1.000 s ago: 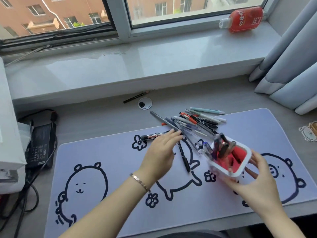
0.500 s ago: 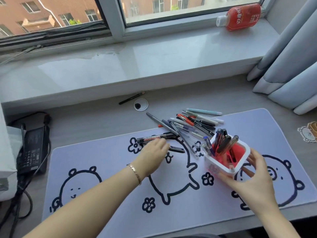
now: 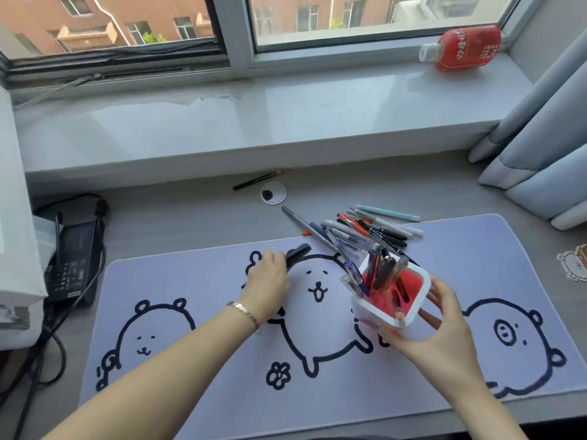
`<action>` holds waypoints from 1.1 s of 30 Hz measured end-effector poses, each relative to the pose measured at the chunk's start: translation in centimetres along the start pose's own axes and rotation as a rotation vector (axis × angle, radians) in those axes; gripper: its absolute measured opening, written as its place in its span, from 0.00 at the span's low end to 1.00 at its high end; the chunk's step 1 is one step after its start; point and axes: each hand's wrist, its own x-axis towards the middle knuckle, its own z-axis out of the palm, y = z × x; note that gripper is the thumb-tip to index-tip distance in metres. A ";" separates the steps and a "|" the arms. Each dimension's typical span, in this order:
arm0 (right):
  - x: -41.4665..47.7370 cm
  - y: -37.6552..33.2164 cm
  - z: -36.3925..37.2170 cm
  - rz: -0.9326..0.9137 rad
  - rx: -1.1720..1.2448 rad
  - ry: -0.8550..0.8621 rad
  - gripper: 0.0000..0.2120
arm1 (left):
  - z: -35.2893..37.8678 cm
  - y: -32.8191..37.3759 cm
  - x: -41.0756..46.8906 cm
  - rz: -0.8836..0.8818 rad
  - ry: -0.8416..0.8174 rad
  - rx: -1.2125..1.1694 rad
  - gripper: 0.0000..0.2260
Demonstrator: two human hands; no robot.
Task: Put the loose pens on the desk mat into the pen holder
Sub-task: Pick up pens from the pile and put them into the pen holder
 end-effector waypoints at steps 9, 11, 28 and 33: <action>0.1 -0.9 4.6 -0.028 -0.084 -0.161 0.36 | -11.2 3.4 -7.0 0.086 0.363 -1.429 0.25; 0.2 -1.6 5.6 -0.060 -0.103 -0.178 0.36 | -10.4 4.6 -7.4 0.099 0.296 -1.434 0.28; 3.2 -3.7 3.8 -0.091 -0.028 -0.040 0.38 | -9.7 2.5 0.7 0.366 0.208 -0.798 0.18; 5.9 -4.3 2.3 -0.052 0.005 0.055 0.36 | -7.7 -2.4 10.3 -0.113 0.154 -0.366 0.16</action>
